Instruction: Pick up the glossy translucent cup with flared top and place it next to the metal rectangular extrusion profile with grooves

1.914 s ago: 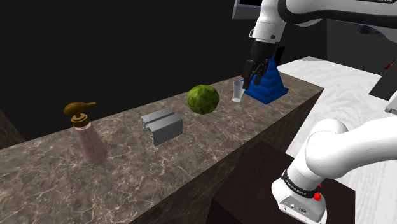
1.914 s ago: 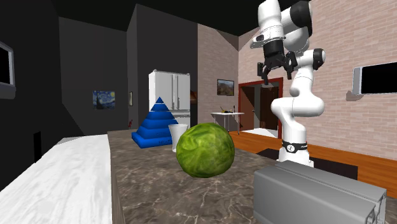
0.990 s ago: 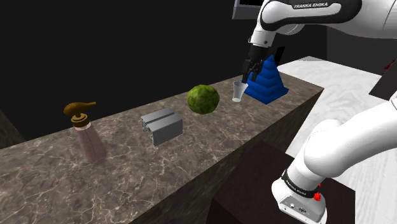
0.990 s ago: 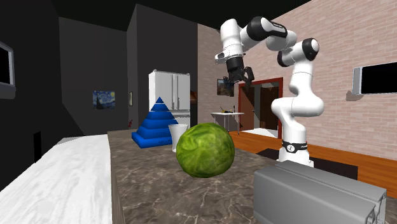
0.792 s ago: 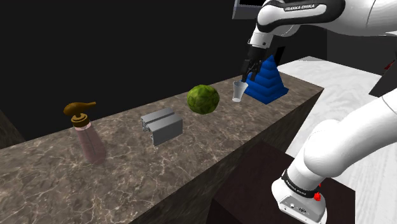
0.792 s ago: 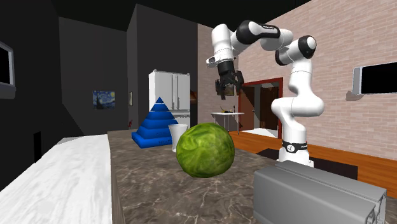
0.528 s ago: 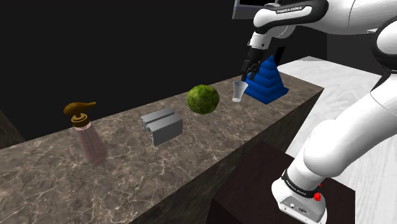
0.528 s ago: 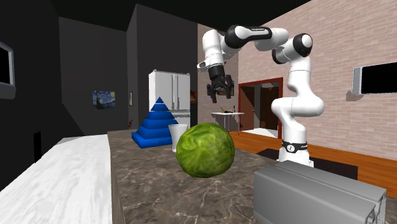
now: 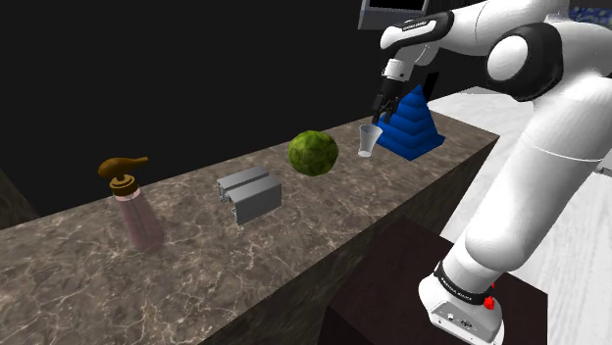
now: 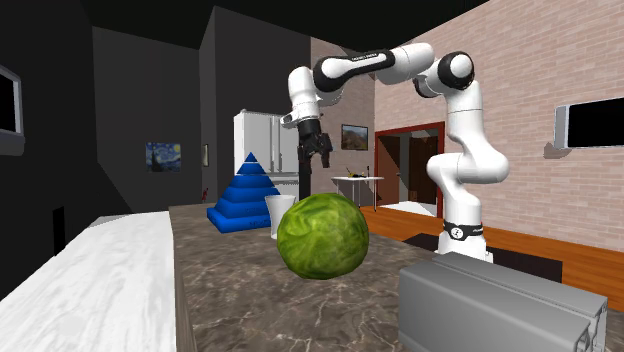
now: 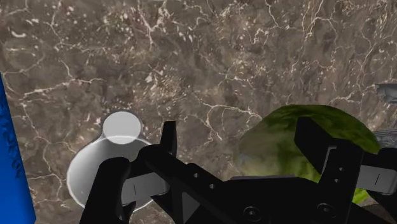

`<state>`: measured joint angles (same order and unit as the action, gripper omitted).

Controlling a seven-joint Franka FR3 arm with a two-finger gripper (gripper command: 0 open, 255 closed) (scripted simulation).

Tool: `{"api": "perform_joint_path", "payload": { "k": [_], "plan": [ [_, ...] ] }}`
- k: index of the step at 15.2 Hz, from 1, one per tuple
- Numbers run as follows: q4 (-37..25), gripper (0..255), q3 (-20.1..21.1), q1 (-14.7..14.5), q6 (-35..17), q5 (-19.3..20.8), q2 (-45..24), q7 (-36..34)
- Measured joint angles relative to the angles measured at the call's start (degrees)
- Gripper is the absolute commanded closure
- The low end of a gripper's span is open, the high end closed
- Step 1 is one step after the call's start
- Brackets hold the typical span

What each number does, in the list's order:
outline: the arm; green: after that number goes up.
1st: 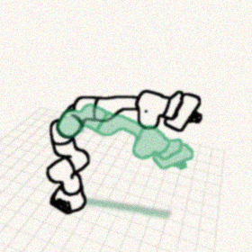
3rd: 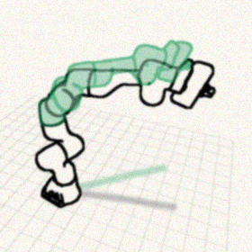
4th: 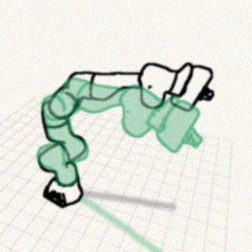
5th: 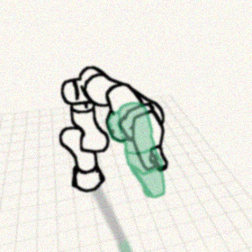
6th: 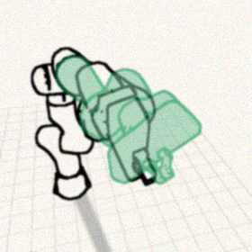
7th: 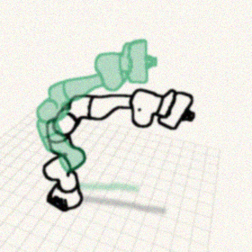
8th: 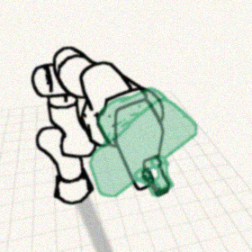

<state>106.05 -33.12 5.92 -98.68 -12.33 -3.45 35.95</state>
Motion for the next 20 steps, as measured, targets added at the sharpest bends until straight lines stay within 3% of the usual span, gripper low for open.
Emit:
{"api": "perform_joint_path", "payload": {
  "k": [7,14,20],
  "plan": [
    [-16.73,0,-1.09,7.87,4.59,-9.77,-18.19,8.78],
    [-39.66,0,1.66,19.63,12.03,-17.41,-36.94,12.05],
    [-36.88,0,1.94,19.12,8.9,-17.92,-37.7,12.95]
  ]
}}
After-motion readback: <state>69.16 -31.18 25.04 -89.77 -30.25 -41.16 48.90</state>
